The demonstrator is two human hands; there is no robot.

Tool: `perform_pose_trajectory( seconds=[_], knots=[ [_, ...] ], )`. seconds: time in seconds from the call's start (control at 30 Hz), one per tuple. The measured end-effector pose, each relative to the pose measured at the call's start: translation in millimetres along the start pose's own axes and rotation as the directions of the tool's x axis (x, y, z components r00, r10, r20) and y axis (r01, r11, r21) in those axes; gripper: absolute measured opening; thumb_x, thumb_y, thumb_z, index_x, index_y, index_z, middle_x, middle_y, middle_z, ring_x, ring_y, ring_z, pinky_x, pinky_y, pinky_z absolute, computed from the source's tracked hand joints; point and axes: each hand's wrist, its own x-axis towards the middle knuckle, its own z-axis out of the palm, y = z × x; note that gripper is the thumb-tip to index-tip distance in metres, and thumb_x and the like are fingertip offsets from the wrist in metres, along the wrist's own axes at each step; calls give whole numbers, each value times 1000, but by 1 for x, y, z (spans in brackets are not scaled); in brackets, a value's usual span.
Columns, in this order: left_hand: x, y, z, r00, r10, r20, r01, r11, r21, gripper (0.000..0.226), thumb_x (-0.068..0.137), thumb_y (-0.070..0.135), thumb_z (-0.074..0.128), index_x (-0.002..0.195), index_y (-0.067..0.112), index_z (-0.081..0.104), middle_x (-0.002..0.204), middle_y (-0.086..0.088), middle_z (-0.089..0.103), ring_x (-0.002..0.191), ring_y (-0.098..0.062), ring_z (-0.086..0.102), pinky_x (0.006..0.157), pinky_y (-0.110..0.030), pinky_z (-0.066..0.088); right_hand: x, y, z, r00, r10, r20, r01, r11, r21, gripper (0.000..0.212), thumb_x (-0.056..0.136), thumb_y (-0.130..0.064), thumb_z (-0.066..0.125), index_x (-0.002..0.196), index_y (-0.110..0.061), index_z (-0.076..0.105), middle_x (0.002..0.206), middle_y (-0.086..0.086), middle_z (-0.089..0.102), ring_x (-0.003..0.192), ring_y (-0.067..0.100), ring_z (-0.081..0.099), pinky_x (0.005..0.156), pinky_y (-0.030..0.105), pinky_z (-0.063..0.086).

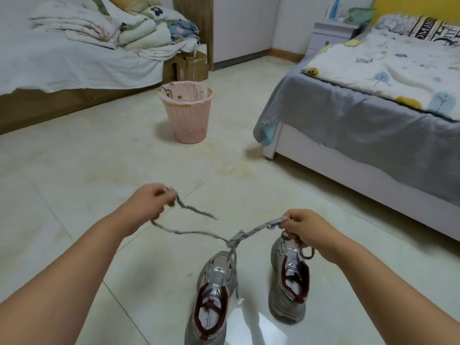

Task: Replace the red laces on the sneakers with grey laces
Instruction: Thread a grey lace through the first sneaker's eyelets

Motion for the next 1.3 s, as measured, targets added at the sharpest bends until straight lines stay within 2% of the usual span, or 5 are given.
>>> perform_pose_trajectory(
  seconds=[0.2, 0.37, 0.53, 0.73, 1.3],
  knots=[
    [-4, -20, 40, 750, -308, 586, -197, 741, 642, 31, 68, 31, 78, 96, 23, 70, 74, 13, 64, 66, 2, 57, 65, -13, 41, -8, 5, -20, 991, 121, 59, -123, 634, 763, 22, 95, -8, 42, 89, -2, 63, 83, 10, 66, 57, 18, 61, 48, 21, 51],
    [-2, -37, 47, 743, -230, 629, 31, 950, 311, 38, 93, 31, 51, 61, 19, 66, 50, 4, 48, 45, -10, 40, 48, -19, 32, -17, 20, -47, 987, 139, 87, -132, 362, 923, 33, 93, -16, 40, 81, 0, 67, 77, 10, 71, 48, 15, 61, 50, 21, 54],
    [3, -50, 42, 867, -304, 395, 450, 818, -358, 42, 96, 37, 38, 65, 11, 48, 48, 1, 34, 39, -9, 29, 37, -15, 29, -29, 54, -75, 946, 316, -73, -160, 652, 741, 22, 95, -13, 42, 89, -3, 61, 76, 10, 67, 55, 18, 62, 51, 24, 53],
    [10, -18, 76, 951, -168, 258, 119, 974, 195, 52, 98, 36, 35, 51, 14, 43, 46, 2, 33, 46, -16, 25, 50, -26, 19, -50, 90, -114, 909, 277, -312, -200, 946, 257, 17, 88, -10, 54, 83, -5, 69, 78, 6, 68, 64, 18, 58, 56, 25, 42],
    [12, 16, 159, 958, 16, 287, -70, 981, 179, 39, 94, 23, 47, 60, 10, 63, 48, 10, 53, 47, -5, 43, 57, -25, 35, 40, 285, -39, 840, 488, -237, -507, 861, -27, 14, 83, -7, 59, 93, -3, 67, 80, 10, 65, 77, 24, 59, 68, 26, 43]
  ],
)
